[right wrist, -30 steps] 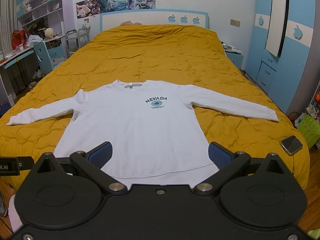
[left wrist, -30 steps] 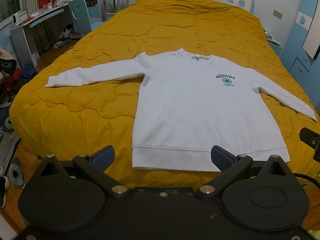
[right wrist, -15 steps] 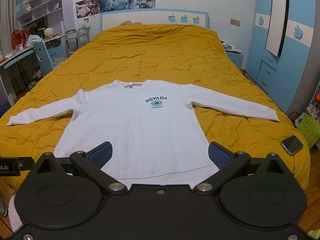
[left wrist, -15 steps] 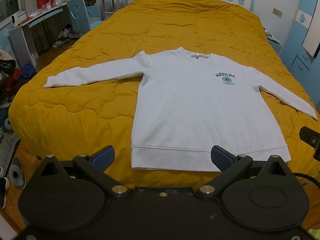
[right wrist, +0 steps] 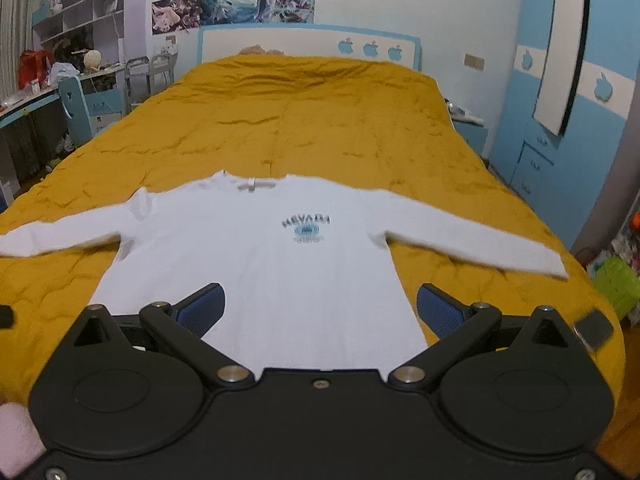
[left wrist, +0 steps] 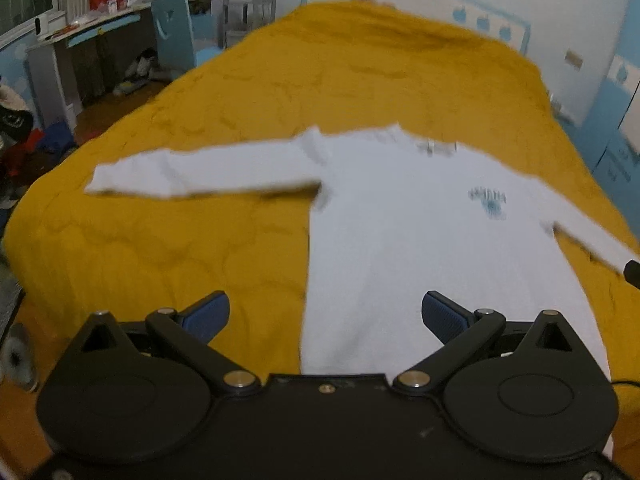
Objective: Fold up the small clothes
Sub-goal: 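Grasp the sweatshirt sleeve cuff with the left gripper and lift it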
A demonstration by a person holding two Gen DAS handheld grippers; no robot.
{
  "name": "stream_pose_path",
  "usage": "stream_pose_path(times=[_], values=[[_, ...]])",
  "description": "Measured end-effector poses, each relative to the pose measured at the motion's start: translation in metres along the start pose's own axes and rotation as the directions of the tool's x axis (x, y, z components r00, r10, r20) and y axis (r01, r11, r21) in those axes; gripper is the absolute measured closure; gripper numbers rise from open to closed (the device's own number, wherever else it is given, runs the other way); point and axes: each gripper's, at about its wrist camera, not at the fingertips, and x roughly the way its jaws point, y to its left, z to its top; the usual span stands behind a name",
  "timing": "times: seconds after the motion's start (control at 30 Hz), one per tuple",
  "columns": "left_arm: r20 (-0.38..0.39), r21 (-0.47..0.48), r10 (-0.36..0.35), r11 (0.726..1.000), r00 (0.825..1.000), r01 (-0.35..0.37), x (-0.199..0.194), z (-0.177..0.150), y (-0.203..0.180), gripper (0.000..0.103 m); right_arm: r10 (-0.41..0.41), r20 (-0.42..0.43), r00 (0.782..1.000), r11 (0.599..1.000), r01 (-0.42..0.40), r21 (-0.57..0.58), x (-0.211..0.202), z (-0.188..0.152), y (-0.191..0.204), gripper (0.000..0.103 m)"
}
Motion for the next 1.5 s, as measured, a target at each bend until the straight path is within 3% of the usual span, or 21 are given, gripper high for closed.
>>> stream_pose_path(times=[0.07,0.13,0.27,0.37,0.5,0.73,0.83,0.9,1.0,1.13,1.2,1.27,1.3,1.37,1.4,1.5], values=[[0.053,-0.014,-0.041,0.999,0.998,0.042,0.018,0.011,0.023,0.0,0.031,0.042,0.999,1.0,-0.031,0.001,0.027,0.01,0.001,0.0],[0.062,-0.057,-0.018,0.998,0.998,0.021,0.039,0.022,0.049,0.0,0.038,0.08,0.996,0.999,-0.038,-0.002,0.05,0.014,0.006,0.0],[0.095,-0.161,0.041,0.987,0.995,-0.025,0.074,0.039,0.106,0.0,0.048,0.079,0.996,0.999,-0.048,-0.007,0.102,0.025,0.014,0.0],[0.138,-0.292,0.069,0.956,0.988,-0.026,0.096,0.046,0.155,0.0,0.045,0.057,0.997,0.999,-0.046,0.012,0.136,0.033,0.021,0.0],[0.115,-0.461,0.082,0.887,0.99,-0.02,0.131,0.056,0.216,0.0,0.116,0.006,0.993,0.992,-0.116,0.056,0.177,0.038,0.036,0.0],[0.169,-0.694,0.061,0.716,0.984,0.075,0.184,0.068,0.303,0.0,0.188,-0.046,0.981,0.982,-0.187,0.026,0.222,0.041,0.077,0.0],[0.147,-0.732,0.093,0.68,0.985,0.045,0.197,0.071,0.318,0.0,0.186,-0.056,0.981,0.983,-0.186,0.005,0.239,0.041,0.089,0.0],[0.164,-0.745,0.1,0.664,0.981,0.057,0.203,0.074,0.319,0.0,0.179,-0.072,0.981,0.984,-0.179,0.001,0.251,0.043,0.094,0.0],[0.188,-0.735,0.126,0.676,0.974,0.055,0.209,0.084,0.323,0.0,0.181,-0.09,0.979,0.983,-0.181,0.008,0.263,0.042,0.097,0.0],[0.206,-0.741,0.137,0.668,0.969,0.063,0.219,0.088,0.338,0.0,0.171,-0.117,0.978,0.985,-0.172,-0.003,0.274,0.038,0.103,0.0],[0.215,-0.734,0.16,0.677,0.963,0.051,0.22,0.088,0.34,0.019,0.166,-0.129,0.978,0.986,-0.169,-0.007,0.278,0.035,0.103,0.0],[0.2,-0.735,0.156,0.677,0.967,0.042,0.224,0.089,0.343,0.074,0.162,-0.137,0.977,0.986,-0.164,-0.007,0.283,0.032,0.102,0.0],[0.196,-0.743,0.137,0.667,0.971,0.055,0.228,0.087,0.345,0.085,0.154,-0.142,0.978,0.988,-0.157,-0.004,0.285,0.031,0.101,0.0],[0.195,-0.766,0.117,0.638,0.974,0.077,0.232,0.083,0.349,0.091,0.144,-0.156,0.977,0.99,-0.144,0.008,0.29,0.03,0.098,0.0],[0.208,-0.766,0.123,0.637,0.97,0.084,0.23,0.081,0.348,0.093,0.144,-0.162,0.976,0.989,-0.144,0.013,0.291,0.03,0.097,0.0],[0.241,-0.74,0.126,0.666,0.962,0.098,0.22,0.085,0.34,0.095,0.136,-0.171,0.976,0.991,-0.135,0.014,0.293,0.028,0.093,0.0]])
